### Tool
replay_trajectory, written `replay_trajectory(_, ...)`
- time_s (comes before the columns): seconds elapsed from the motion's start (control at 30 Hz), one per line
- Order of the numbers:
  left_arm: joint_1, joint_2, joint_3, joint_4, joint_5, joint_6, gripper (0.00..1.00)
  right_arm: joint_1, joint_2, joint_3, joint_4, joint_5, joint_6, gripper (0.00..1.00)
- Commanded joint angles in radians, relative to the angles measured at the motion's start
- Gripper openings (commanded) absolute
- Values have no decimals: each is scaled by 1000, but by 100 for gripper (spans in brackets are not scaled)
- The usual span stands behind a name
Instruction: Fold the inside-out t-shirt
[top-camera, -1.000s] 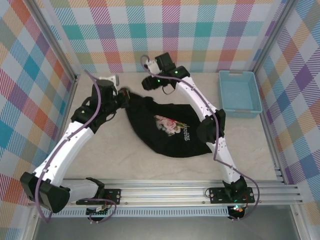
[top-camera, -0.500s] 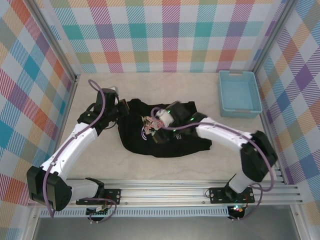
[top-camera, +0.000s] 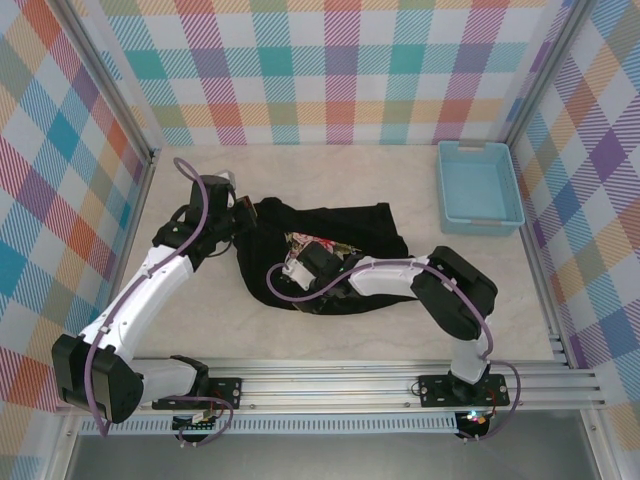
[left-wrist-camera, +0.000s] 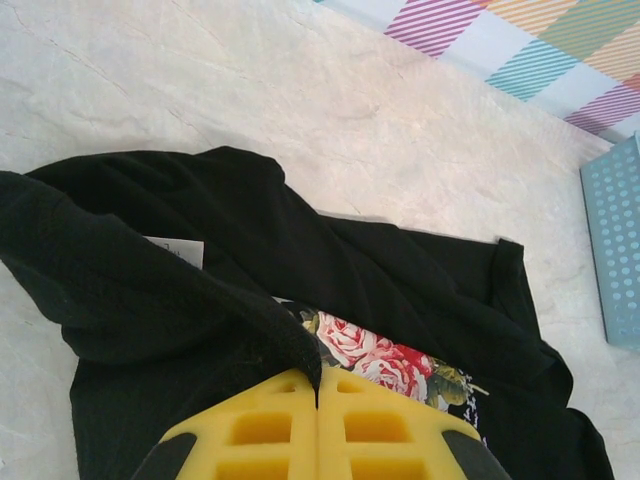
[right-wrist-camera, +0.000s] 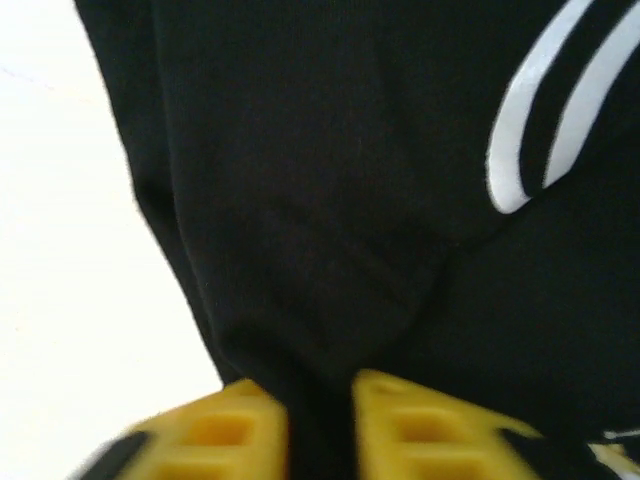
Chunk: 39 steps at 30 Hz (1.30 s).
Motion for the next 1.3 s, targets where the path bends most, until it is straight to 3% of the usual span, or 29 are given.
replay_trajectory(0.0,16,-16,33,0,10,-3,0,-12,-52,-6,-11,64,-13,6)
replay_trajectory(0.07,17,-17,33,-10,23,-3,0,-40,-121,-36,-37,45,8,0)
replay_trajectory(0.17,17,-13,31,-42,81,-3,0,-108,-268,-105,-90,-38,44,0)
replay_trajectory(0.43,0,-38,3,-150,325,-31,0,-451,-654,-238,-345,-385,131,0)
replay_trajectory(0.53,-20,-46,-20,-181,359,-35,0,-573,-659,-223,-427,-415,180,0)
replay_trajectory(0.6,-27,-38,-53,-169,376,-45,0,-610,-606,-201,-450,-351,223,0)
replay_trajectory(0.7,-30,-8,-101,-117,386,-66,0,-589,-504,-139,-492,-166,240,9)
replay_trajectory(0.8,-30,6,-131,-65,405,-92,0,-425,-515,-108,-403,16,150,31)
replay_trajectory(0.93,-30,5,-123,-73,390,-80,0,-253,-519,-138,-179,27,-24,55)
replay_trajectory(1.07,-30,0,-120,-81,381,-73,0,-175,-426,-128,-88,33,-157,63)
replay_trajectory(1.27,-31,-7,-122,-77,375,-76,0,-142,-309,-85,-67,68,-237,62)
